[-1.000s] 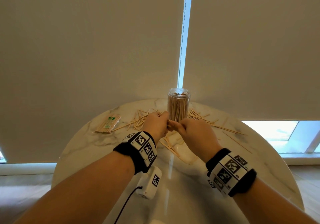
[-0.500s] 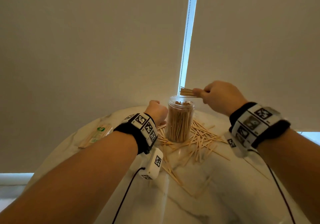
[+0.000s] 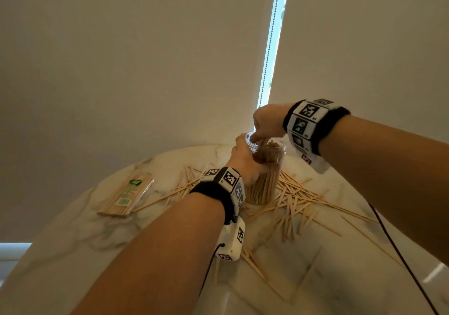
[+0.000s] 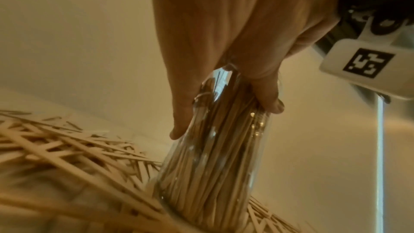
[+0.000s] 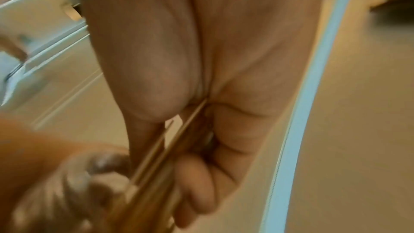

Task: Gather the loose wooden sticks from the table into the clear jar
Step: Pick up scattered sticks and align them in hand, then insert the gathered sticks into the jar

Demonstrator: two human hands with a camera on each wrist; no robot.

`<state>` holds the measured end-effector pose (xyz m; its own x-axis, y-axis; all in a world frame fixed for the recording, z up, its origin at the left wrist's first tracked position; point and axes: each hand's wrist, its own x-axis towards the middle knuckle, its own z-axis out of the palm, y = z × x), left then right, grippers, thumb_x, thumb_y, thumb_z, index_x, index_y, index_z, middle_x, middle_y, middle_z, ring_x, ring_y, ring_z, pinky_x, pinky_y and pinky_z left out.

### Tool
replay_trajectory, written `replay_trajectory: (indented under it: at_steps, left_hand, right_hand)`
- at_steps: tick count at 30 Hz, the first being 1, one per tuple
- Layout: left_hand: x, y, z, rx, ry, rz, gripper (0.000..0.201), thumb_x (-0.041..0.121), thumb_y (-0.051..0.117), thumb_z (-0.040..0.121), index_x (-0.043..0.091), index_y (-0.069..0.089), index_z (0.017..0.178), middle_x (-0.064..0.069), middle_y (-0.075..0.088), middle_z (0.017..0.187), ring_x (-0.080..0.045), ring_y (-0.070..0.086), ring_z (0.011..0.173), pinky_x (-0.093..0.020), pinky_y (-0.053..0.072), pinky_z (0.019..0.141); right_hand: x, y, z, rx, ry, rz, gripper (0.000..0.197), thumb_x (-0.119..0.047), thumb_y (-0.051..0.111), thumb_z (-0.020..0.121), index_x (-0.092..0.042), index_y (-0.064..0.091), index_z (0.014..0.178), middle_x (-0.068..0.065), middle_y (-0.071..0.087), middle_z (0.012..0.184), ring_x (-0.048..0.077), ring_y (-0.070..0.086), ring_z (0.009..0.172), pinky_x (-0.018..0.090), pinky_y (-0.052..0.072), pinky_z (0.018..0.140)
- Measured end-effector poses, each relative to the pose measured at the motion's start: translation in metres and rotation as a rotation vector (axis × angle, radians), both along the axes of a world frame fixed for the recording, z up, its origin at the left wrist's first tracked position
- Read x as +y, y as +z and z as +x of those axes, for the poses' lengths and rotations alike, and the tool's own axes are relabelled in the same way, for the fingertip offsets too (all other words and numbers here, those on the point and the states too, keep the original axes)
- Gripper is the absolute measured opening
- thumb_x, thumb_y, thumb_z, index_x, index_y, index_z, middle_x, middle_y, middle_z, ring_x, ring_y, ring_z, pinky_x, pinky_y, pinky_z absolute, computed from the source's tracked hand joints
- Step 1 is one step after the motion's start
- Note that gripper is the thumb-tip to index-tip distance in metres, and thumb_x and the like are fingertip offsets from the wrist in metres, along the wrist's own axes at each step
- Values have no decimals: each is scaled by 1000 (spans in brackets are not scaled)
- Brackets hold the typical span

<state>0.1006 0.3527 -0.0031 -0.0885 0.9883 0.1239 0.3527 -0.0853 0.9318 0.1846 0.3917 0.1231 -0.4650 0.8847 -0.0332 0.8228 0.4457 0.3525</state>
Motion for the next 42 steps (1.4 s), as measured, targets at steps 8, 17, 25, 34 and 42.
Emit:
replay_trajectory:
  at_steps: [8,17,25,34,42]
  left_hand:
    - [0,-3,-1,3,14,-3,117,43,91,60,38,14,147,-2,47,140,-25,48,129,-48,44,105]
    - [0,-7,-1,-18,12,9,117,38,91,60,37,16,149,-1,47,142,-25,47,130,-47,44,106]
    - [0,-4,-2,-16,5,-31,115,37,89,65,38,11,150,-3,48,141,-26,49,127,-47,45,103]
    - [-25,9,1,105,32,-96,114,60,91,51,22,36,142,8,59,127,-19,57,121,-35,46,100]
    - [-99,14,-32,1052,73,-382,48,48,55,97,8,63,121,-9,67,117,-25,65,106,-31,50,84]
  right_hand:
    - [-8,-1,-4,85,-51,-144,33,-17,60,97,-10,65,128,7,68,123,26,65,113,35,52,99]
    - [-3,9,19,575,-115,-438,18,-28,68,94,-20,74,109,1,71,108,17,70,97,34,59,89]
    - [-13,3,23,498,-54,-408,8,-18,71,90,-21,78,91,-3,74,96,14,70,94,31,58,86]
    - [-100,-34,71,857,73,22,20,-29,56,99,-18,68,88,-5,66,81,9,60,71,18,43,58]
    - [-163,-107,92,96,-375,-412,76,-70,27,97,-8,66,119,9,67,112,21,59,93,35,47,97]
